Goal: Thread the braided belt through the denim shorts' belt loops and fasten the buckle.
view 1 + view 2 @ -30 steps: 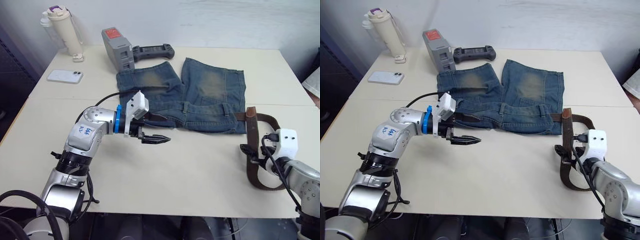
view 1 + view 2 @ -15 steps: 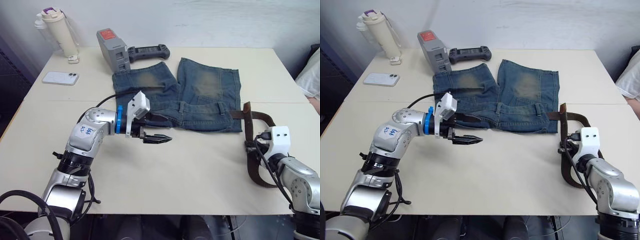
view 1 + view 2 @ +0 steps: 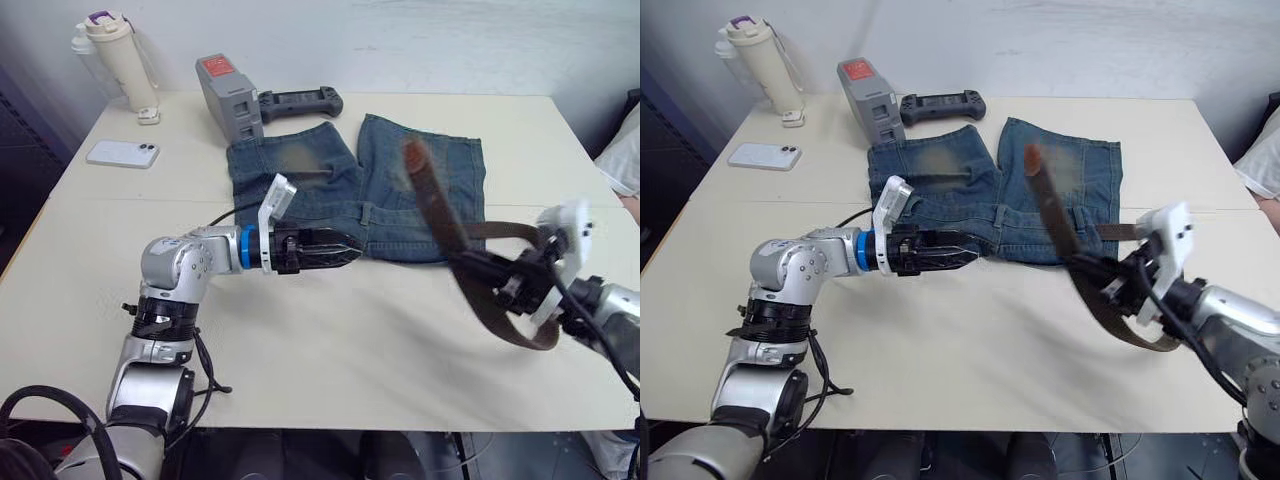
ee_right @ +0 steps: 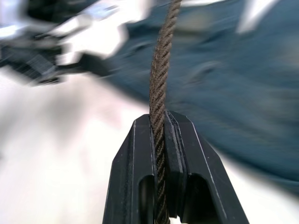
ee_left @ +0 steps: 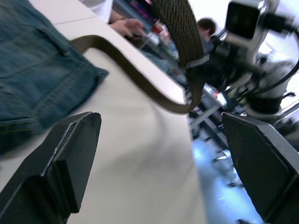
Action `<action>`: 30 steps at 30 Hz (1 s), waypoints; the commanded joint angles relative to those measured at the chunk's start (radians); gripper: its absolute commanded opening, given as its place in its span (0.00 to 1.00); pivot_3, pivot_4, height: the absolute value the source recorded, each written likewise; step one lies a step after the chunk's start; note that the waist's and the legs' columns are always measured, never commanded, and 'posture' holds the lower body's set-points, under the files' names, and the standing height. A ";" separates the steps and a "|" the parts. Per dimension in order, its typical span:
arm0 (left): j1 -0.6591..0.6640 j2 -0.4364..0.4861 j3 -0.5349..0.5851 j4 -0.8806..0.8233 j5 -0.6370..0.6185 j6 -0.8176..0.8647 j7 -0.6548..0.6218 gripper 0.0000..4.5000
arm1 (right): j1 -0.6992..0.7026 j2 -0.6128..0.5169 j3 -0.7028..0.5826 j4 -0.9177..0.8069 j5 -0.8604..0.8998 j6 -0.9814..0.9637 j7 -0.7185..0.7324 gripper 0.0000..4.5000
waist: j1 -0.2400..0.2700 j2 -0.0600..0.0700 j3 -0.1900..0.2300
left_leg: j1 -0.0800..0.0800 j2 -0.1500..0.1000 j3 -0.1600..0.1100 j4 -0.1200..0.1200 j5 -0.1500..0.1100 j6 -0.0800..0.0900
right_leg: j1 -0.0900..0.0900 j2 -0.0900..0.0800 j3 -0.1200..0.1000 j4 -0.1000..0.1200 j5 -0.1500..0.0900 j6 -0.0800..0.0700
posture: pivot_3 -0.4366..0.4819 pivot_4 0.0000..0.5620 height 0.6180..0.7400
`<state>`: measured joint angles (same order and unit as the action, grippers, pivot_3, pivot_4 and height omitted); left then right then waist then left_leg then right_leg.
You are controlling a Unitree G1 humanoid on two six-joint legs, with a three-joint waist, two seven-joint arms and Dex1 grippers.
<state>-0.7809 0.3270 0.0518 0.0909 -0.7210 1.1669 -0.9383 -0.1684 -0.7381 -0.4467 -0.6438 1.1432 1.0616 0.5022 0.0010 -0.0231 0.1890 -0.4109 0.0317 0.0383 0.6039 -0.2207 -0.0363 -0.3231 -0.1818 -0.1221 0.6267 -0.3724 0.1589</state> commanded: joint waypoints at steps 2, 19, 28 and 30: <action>0.000 -0.048 0.106 -0.044 -0.183 0.206 0.053 1.00 | -0.010 0.011 0.048 -0.040 0.090 -0.020 -0.040 0.01 | -0.001 0.000 0.000 | 0.000 0.000 0.000 0.001 0.000 0.000 | 0.000 0.000 0.000 0.000 0.000 0.000 | 0.48 0.27 1.00; 0.008 -0.188 0.222 -0.035 -0.332 0.350 0.297 1.00 | -0.002 -0.009 0.120 -0.071 0.259 -0.112 -0.106 0.01 | 0.001 -0.002 0.001 | 0.000 0.000 0.000 0.001 0.000 0.000 | 0.000 0.000 0.000 0.000 0.000 0.000 | 0.48 0.27 1.00; -0.013 -0.174 0.234 0.028 -0.331 0.345 0.323 1.00 | -0.003 -0.060 0.091 -0.079 0.342 -0.164 -0.140 0.01 | 0.004 -0.003 0.002 | 0.000 0.000 0.000 0.001 0.000 0.000 | 0.000 0.000 0.000 -0.001 0.000 0.000 | 0.48 0.27 1.00; -0.019 -0.183 0.244 0.039 -0.343 0.354 0.332 1.00 | -0.006 -0.075 0.093 -0.081 0.382 -0.172 -0.144 0.01 | 0.004 -0.003 0.002 | 0.000 0.000 0.000 0.001 0.000 0.000 | 0.000 0.000 0.000 -0.001 0.000 0.000 | 0.48 0.27 1.00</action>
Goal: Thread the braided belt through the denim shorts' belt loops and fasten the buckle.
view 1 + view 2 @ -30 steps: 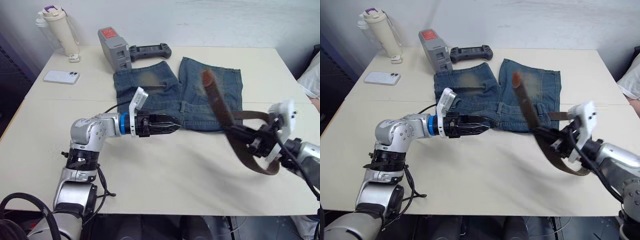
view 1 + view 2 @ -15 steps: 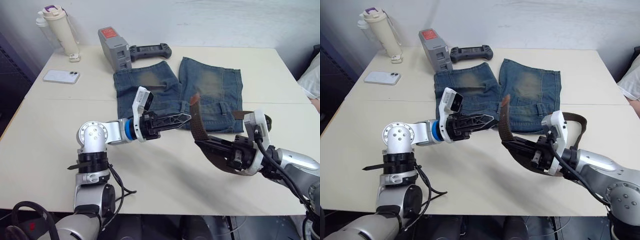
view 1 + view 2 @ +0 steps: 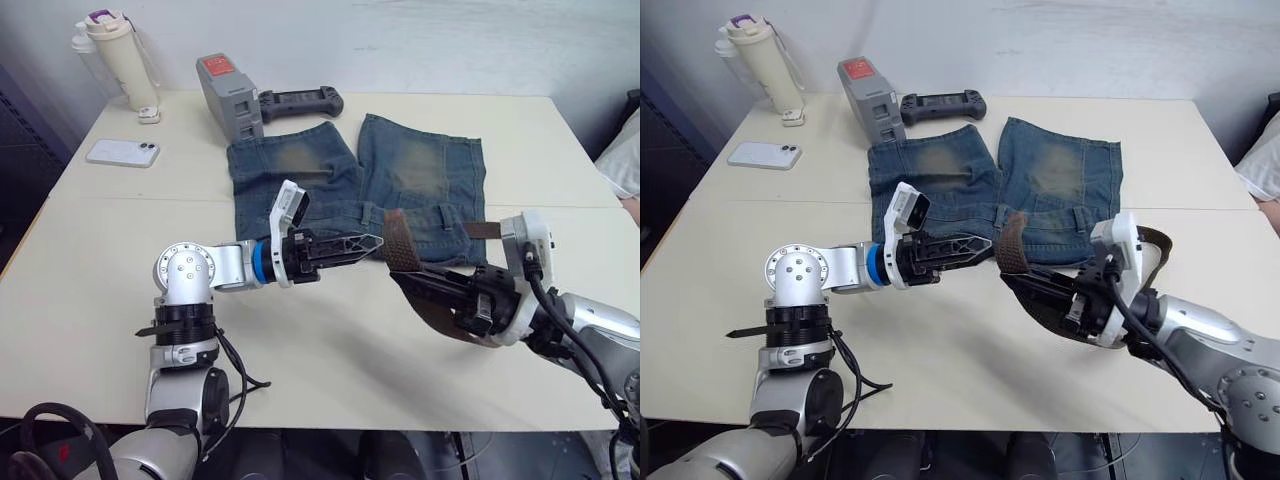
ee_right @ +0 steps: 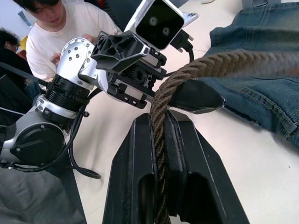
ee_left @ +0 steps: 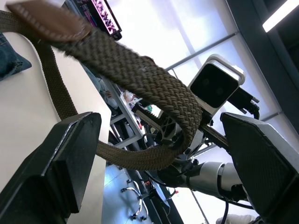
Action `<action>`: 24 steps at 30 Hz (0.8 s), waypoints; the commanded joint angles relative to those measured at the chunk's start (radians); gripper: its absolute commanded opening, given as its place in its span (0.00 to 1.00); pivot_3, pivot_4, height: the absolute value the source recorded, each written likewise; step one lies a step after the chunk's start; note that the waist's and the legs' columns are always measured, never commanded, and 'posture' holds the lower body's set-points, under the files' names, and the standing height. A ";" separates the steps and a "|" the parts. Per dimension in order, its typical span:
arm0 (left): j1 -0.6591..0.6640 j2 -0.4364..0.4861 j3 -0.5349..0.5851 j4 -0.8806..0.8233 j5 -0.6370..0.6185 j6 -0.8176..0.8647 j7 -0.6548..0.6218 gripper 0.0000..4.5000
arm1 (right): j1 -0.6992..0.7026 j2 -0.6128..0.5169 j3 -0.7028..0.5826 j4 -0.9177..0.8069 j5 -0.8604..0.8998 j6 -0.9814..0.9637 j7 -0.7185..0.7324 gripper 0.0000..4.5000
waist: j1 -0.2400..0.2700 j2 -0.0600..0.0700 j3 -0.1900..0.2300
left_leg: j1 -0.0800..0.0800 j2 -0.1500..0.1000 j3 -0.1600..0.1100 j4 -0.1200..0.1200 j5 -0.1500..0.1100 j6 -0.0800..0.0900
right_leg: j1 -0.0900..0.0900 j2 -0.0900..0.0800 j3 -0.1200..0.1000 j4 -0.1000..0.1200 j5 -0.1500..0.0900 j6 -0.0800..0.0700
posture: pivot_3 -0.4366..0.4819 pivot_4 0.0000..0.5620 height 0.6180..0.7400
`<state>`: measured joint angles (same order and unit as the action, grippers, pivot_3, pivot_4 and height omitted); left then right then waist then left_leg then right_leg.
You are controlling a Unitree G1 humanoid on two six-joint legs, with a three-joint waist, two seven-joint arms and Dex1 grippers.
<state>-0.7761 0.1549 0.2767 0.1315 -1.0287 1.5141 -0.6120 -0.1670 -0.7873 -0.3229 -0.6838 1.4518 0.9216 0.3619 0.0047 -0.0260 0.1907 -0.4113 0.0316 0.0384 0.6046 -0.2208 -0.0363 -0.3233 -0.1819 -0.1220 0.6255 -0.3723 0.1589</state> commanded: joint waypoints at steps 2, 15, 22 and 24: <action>-0.037 -0.031 0.039 0.014 -0.057 0.019 0.018 1.00 | -0.006 -0.043 -0.018 -0.050 0.100 -0.034 -0.006 0.01 | 0.002 -0.001 0.001 | 0.000 0.000 0.000 0.000 0.000 0.000 | 0.000 0.000 0.000 0.000 0.000 0.000 | 0.48 0.27 1.00; -0.120 -0.128 0.142 0.137 -0.075 0.070 0.138 0.75 | 0.022 -0.054 0.034 -0.082 0.111 -0.083 -0.032 0.00 | 0.018 -0.005 0.003 | -0.001 0.000 0.000 0.001 -0.001 0.001 | 0.000 0.000 -0.001 -0.002 0.000 0.000 | 0.48 0.27 1.00; -0.171 -0.105 0.226 0.200 -0.090 0.068 0.170 0.07 | 0.097 -0.063 0.012 -0.073 0.075 -0.096 -0.025 0.00 | 0.021 -0.005 0.003 | -0.003 0.000 0.000 0.001 -0.001 0.001 | -0.001 0.000 -0.001 -0.002 0.000 0.001 | 0.48 0.27 1.00; -0.178 -0.098 0.228 0.204 -0.089 0.072 0.174 0.01 | 0.129 -0.059 0.006 -0.061 0.044 -0.101 -0.026 0.00 | 0.021 -0.005 0.003 | -0.003 0.000 0.000 0.002 -0.001 0.001 | -0.001 0.000 -0.001 -0.002 0.000 0.001 | 0.48 0.27 1.00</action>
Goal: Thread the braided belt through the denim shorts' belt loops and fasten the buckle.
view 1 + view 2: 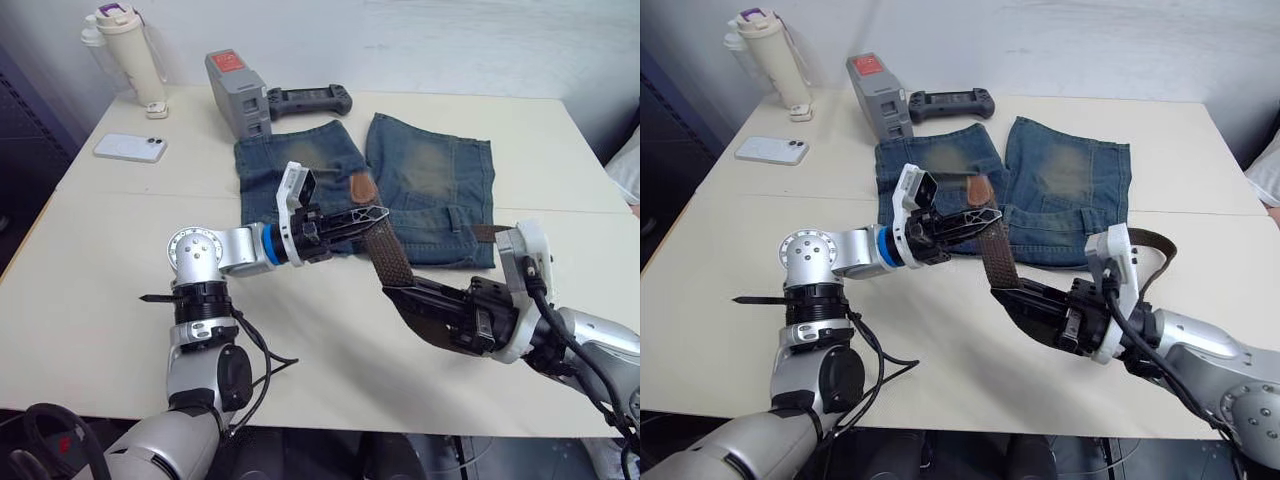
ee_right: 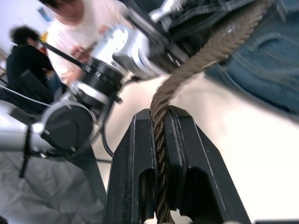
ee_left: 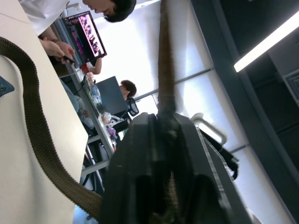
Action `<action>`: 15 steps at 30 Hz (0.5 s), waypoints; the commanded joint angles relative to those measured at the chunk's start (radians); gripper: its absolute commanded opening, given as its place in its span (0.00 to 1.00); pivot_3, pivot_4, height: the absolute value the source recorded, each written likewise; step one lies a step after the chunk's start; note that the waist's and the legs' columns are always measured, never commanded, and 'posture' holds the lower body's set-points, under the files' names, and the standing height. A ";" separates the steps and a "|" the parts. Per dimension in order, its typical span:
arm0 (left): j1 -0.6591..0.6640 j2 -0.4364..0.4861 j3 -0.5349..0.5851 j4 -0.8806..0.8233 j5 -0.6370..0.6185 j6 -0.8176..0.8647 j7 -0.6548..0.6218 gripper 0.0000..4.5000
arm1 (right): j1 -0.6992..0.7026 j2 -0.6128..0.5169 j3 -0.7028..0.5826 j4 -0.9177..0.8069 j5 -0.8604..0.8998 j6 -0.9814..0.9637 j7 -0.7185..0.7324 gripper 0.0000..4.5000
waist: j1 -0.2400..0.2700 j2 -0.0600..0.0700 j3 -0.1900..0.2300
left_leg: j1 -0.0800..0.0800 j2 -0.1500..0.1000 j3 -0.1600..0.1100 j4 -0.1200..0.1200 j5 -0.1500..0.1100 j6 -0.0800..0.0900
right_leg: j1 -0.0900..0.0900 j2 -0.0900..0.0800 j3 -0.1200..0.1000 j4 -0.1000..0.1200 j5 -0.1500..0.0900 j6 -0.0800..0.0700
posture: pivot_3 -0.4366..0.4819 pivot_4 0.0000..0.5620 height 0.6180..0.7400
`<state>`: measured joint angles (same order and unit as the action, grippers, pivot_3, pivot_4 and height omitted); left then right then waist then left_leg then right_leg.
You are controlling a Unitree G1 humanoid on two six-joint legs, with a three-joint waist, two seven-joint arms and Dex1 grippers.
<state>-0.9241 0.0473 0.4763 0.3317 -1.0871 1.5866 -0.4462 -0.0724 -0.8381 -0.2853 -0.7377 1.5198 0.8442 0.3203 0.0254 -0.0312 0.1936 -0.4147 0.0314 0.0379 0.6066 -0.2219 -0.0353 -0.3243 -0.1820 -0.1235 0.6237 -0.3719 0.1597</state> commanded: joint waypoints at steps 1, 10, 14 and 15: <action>-0.029 0.017 0.019 -0.002 -0.027 0.002 0.004 0.01 | 0.049 -0.007 -0.034 0.000 -0.038 -0.026 0.010 0.00 | 0.000 0.000 0.000 | 0.000 0.000 0.000 0.000 0.000 0.000 | 0.000 0.000 0.000 0.000 0.000 0.000 | 0.48 0.27 1.00; -0.126 0.047 0.114 0.093 -0.046 -0.070 0.101 0.00 | 0.109 0.030 -0.148 0.044 -0.035 -0.111 -0.016 0.58 | 0.000 0.000 0.000 | -0.004 0.000 -0.001 0.003 0.000 0.000 | -0.002 0.000 -0.002 0.001 0.000 0.000 | 0.48 0.27 1.00; -0.203 0.118 0.134 0.160 -0.058 -0.069 0.055 0.00 | 0.099 0.054 -0.229 0.039 0.061 -0.168 -0.067 0.95 | 0.000 0.000 0.000 | -0.007 0.000 -0.003 0.004 -0.001 0.001 | -0.002 0.000 -0.004 0.000 0.001 0.001 | 0.48 0.27 1.00; -0.229 0.137 0.130 0.196 -0.036 -0.100 0.050 0.00 | 0.084 0.061 -0.234 0.032 0.103 -0.188 -0.094 0.98 | -0.002 0.000 0.000 | -0.007 0.000 -0.003 0.004 -0.001 0.001 | -0.003 0.000 -0.004 -0.001 0.001 0.001 | 0.48 0.27 1.00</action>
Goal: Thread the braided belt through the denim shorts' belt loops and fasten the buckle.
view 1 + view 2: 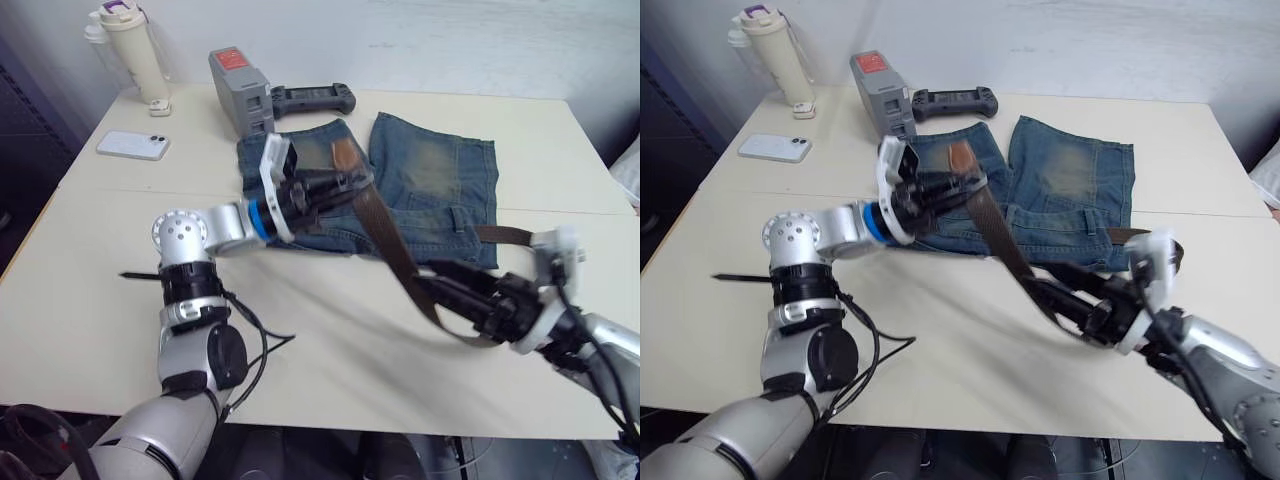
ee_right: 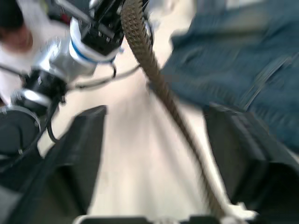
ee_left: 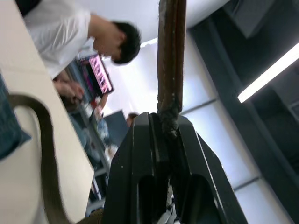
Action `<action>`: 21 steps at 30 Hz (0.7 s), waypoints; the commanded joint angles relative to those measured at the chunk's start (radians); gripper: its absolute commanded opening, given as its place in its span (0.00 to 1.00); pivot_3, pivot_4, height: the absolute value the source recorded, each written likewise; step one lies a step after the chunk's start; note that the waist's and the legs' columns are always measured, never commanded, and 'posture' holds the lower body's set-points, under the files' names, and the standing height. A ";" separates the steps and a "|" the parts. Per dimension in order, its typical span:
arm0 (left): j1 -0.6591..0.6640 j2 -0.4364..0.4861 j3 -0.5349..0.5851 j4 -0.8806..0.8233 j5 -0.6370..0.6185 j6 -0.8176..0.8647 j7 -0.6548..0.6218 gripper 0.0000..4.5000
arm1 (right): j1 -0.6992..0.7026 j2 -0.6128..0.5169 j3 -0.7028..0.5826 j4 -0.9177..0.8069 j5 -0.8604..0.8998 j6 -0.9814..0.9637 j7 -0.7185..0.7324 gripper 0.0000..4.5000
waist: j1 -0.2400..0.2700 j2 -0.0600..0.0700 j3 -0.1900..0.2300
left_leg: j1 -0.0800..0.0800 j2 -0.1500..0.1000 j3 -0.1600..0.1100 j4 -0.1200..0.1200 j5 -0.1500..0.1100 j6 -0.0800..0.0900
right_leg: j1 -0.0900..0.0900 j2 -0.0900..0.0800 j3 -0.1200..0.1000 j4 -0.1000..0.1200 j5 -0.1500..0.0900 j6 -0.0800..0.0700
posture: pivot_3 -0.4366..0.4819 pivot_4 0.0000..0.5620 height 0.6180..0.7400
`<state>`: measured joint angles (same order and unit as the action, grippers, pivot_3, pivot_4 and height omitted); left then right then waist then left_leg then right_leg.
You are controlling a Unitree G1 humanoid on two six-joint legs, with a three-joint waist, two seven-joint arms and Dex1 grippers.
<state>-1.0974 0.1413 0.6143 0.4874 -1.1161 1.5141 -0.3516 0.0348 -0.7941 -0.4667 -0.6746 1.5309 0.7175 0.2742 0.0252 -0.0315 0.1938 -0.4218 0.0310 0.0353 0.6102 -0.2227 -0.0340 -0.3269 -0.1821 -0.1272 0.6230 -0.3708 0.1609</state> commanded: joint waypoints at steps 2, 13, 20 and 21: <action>-0.090 0.046 -0.024 0.102 0.050 -0.123 -0.026 0.00 | -0.057 0.025 -0.038 -0.053 0.159 -0.089 -0.088 0.98 | -0.002 0.000 0.000 | 0.000 0.000 0.000 0.000 0.000 0.000 | 0.000 0.000 0.000 0.000 0.000 0.000 | 0.48 0.27 1.00; -0.009 -0.272 0.020 0.024 -0.039 -0.218 0.250 0.00 | -0.069 0.287 0.491 -0.141 0.053 -0.119 -0.338 0.98 | -0.004 -0.002 0.000 | -0.002 -0.001 -0.002 0.001 0.000 0.000 | 0.000 -0.001 -0.002 -0.001 0.000 0.001 | 0.48 0.27 1.00; 0.069 -0.353 0.035 -0.101 -0.205 -0.200 0.444 0.00 | -0.075 0.482 0.479 -0.009 -0.047 -0.232 -0.369 0.98 | -0.022 -0.002 0.000 | 0.001 0.000 -0.001 0.002 0.000 0.000 | 0.000 0.000 0.000 0.003 0.000 0.001 | 0.48 0.27 1.00; 0.083 -0.360 0.031 -0.117 -0.228 -0.206 0.469 0.00 | -0.086 0.539 0.456 0.021 -0.055 -0.281 -0.375 0.98 | -0.022 -0.002 0.000 | 0.000 0.000 -0.001 0.002 0.000 0.000 | 0.000 0.000 0.000 0.003 0.000 0.001 | 0.48 0.27 1.00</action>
<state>-1.0260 -0.1765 0.6459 0.4204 -1.2795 1.3151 0.0840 -0.0348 -0.2960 0.0273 -0.6610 1.4886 0.4991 -0.0951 0.0035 -0.0333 0.1938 -0.4215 0.0309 0.0338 0.6120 -0.2226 -0.0342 -0.3267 -0.1826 -0.1273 0.6257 -0.3705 0.1614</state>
